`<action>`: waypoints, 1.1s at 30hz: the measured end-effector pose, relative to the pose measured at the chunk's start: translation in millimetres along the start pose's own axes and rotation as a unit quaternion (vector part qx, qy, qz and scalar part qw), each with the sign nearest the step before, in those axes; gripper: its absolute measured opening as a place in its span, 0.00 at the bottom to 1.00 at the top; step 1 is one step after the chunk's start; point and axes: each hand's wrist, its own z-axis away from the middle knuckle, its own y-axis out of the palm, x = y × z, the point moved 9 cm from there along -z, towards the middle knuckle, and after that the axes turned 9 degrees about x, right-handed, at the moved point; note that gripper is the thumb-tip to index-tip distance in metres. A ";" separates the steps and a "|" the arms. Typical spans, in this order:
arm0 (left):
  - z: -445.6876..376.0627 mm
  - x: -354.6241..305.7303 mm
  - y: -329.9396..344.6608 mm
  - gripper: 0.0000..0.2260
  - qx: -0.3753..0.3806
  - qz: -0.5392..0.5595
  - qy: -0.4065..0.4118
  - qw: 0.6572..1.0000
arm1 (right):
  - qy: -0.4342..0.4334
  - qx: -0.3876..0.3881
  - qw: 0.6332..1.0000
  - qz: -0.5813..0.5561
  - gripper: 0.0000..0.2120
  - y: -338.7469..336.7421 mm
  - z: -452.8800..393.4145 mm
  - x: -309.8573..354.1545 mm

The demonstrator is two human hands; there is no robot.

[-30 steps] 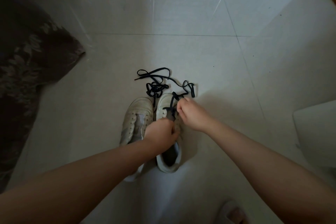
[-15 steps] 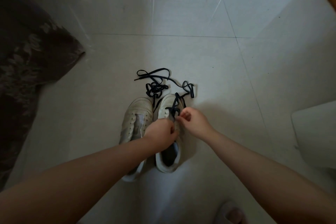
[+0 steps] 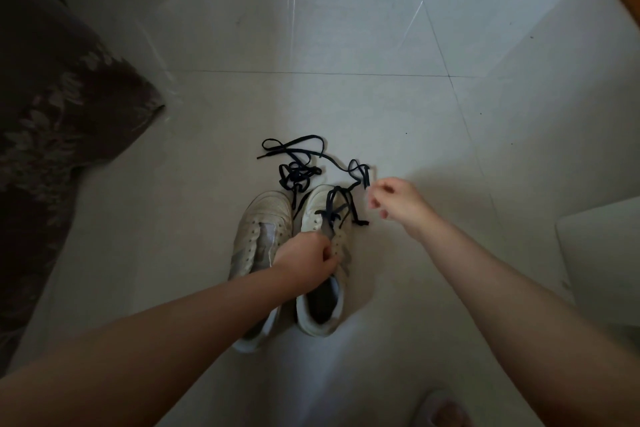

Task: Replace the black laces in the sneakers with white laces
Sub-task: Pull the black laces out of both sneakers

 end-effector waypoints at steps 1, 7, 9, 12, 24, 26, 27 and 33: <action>-0.3 0.1 -0.1 0.11 0.001 0.002 0.002 1.000 | 0.020 0.045 0.999 0.013 0.09 13.5 1.3 -10.8; 1.0 -2.6 -1.7 0.10 0.002 -0.009 -0.001 1.000 | 0.018 0.046 0.993 0.112 0.12 54.3 -3.2 -35.0; 0.5 -1.4 -2.3 0.10 0.006 -0.008 -0.003 1.000 | 0.012 0.041 0.990 0.132 0.11 57.0 -3.8 -28.5; -0.7 1.2 -1.5 0.11 0.008 -0.012 -0.010 1.000 | -0.021 0.016 0.987 0.157 0.09 50.0 0.1 -15.7; -13.8 -15.5 -5.5 0.14 0.029 -0.029 -0.003 0.999 | -0.113 -0.094 0.945 0.291 0.06 18.9 10.3 8.7; -15.0 -16.6 -6.5 0.16 0.027 -0.035 -0.005 0.999 | -0.142 -0.098 0.912 0.373 0.07 22.7 14.8 18.1; -15.1 -16.6 -6.8 0.16 0.027 -0.036 -0.007 0.999 | -0.147 -0.100 0.908 0.380 0.08 22.8 15.6 19.1; -18.3 -13.7 -7.4 0.16 0.032 -0.028 -0.017 0.999 | -0.019 -0.072 0.984 0.164 0.08 16.0 -2.5 -16.1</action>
